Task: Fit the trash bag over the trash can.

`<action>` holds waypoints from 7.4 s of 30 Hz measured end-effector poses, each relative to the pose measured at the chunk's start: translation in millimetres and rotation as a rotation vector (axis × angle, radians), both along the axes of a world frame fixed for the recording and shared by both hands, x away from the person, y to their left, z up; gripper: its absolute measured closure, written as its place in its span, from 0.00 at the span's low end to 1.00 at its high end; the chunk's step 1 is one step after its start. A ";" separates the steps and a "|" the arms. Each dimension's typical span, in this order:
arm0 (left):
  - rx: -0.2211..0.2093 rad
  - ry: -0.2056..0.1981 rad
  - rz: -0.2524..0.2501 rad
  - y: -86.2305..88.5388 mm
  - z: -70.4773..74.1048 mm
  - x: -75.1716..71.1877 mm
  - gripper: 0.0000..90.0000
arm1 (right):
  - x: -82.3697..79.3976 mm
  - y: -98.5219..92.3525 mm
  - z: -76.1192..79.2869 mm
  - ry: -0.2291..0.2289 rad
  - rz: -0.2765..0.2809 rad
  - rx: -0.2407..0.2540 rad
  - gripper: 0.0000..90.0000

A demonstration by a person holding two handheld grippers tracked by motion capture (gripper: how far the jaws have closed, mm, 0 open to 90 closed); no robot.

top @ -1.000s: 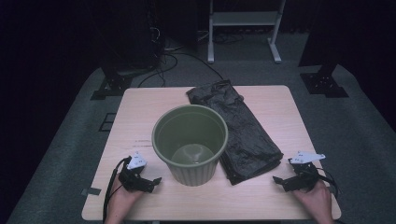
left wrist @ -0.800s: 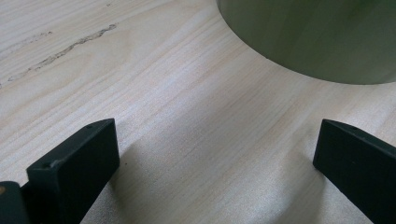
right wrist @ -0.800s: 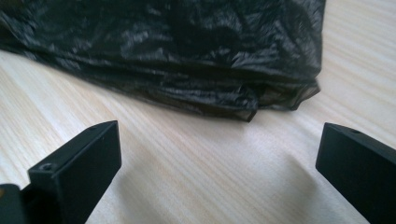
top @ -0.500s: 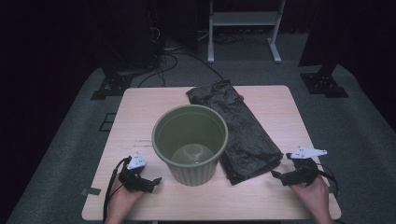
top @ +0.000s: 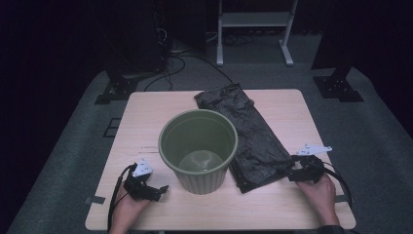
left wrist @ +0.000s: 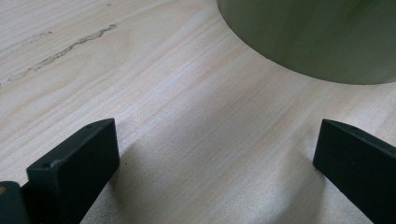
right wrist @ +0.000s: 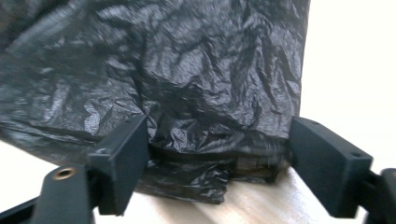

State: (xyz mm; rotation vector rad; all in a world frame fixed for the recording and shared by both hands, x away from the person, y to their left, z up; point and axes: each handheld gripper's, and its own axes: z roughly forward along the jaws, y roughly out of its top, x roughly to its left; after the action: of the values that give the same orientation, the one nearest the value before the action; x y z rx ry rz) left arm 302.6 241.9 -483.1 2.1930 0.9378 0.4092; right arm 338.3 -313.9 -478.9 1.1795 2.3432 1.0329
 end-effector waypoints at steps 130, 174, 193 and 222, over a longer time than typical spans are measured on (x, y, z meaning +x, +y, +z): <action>-0.001 -0.001 0.016 -1.7 -0.1 -1.9 0.00 | 6.0 -6.6 8.3 0.127 -0.034 0.002 0.12; 0.000 -0.001 0.012 -1.8 -0.1 -2.0 0.00 | 50.9 123.3 11.9 0.179 0.182 0.121 0.13; 0.001 -0.001 0.012 -1.8 -0.1 -2.1 0.00 | 42.7 153.6 12.4 0.187 0.225 0.127 0.13; 0.000 -0.001 0.011 -2.1 -0.1 -2.4 0.00 | 20.8 170.7 5.1 0.020 0.258 -0.030 0.91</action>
State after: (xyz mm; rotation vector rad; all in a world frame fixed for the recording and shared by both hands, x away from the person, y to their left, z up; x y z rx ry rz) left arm 300.2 239.8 -483.2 2.1883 0.9499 0.4148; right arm 359.1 -143.2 -473.8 0.8962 2.5669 1.0663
